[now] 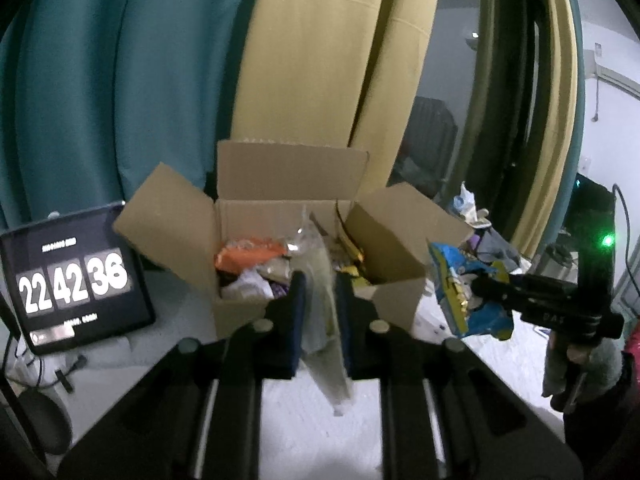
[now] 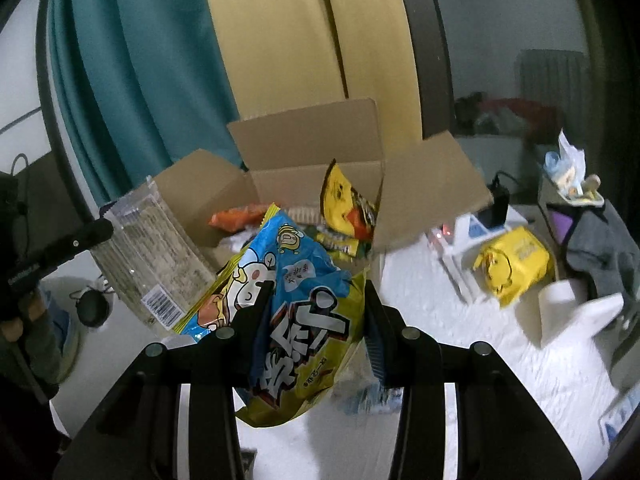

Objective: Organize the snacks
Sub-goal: 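Carry the blue cartoon bag into the box with the right gripper while the left carries the bread package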

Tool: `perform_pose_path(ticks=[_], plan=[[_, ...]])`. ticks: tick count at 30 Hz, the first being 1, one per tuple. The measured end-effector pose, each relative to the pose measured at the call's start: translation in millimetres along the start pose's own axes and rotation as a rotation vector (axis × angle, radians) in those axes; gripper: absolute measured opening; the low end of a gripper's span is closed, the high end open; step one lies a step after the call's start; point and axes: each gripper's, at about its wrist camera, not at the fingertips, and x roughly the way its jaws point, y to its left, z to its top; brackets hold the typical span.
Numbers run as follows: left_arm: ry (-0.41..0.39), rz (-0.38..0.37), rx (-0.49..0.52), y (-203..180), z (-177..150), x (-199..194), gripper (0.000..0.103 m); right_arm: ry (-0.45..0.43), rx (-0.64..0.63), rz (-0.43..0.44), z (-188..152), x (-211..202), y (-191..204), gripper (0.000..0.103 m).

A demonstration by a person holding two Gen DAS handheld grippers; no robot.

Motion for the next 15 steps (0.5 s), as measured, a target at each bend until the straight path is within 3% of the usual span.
perform_pose_path(ticks=[8, 10, 15], plan=[[-0.033, -0.009, 0.02, 2.5, 25.8, 18.7, 0.013, -0.023, -0.02, 0.013, 26.8, 15.2, 1.0, 0.043], [-0.045, -0.004, 0.03, 2.9, 32.6, 25.5, 0.006, -0.027, -0.024, 0.013, 32.5, 20.2, 1.1, 0.043], [-0.06, 0.005, 0.039, 5.6, 48.9, 50.6, 0.005, -0.032, -0.026, 0.021, 43.5, 32.0, 0.8, 0.043]])
